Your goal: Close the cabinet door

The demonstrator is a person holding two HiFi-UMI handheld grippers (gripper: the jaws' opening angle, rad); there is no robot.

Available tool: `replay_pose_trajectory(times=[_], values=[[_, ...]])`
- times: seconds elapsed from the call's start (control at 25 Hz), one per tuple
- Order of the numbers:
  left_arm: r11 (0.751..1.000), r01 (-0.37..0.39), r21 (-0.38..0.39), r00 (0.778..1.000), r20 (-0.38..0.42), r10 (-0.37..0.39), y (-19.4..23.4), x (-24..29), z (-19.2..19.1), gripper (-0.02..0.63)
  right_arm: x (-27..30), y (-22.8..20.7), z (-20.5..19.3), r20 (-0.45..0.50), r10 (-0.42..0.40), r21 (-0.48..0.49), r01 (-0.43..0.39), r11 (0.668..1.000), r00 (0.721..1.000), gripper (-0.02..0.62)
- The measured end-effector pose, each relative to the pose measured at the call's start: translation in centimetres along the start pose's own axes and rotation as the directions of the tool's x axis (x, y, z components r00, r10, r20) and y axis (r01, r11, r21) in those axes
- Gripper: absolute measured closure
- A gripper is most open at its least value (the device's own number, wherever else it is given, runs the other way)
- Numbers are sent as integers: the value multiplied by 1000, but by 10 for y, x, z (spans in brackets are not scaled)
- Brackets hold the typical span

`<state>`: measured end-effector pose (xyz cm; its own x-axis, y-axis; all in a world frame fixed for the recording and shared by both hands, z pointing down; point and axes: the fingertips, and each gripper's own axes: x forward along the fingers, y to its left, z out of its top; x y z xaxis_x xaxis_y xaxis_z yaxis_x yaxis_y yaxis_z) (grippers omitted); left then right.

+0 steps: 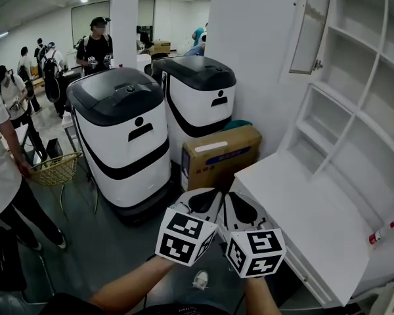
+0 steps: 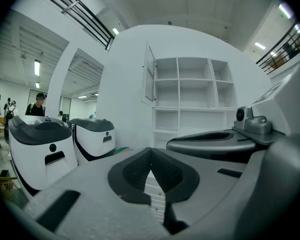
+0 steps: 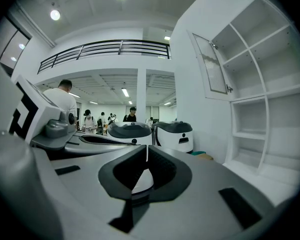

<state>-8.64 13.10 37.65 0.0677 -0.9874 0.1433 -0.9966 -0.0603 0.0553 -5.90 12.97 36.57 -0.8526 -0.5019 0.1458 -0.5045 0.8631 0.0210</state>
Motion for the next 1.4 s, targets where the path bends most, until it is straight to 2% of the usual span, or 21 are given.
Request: replay_pose_trajectory(times=[0.68, 1.12, 1.4], values=[[1000, -21, 20, 1000, -5, 21, 49, 130, 41, 595, 101, -96, 37, 37, 33, -7, -33, 999, 999, 574], [1000, -13, 26, 1000, -8, 14, 48, 203, 63, 595, 131, -160, 63, 76, 35, -15, -34, 999, 997, 572], [1000, -5, 24, 1000, 5, 5, 42, 231, 80, 595, 136, -183, 79, 103, 50, -38, -46, 998, 993, 574]])
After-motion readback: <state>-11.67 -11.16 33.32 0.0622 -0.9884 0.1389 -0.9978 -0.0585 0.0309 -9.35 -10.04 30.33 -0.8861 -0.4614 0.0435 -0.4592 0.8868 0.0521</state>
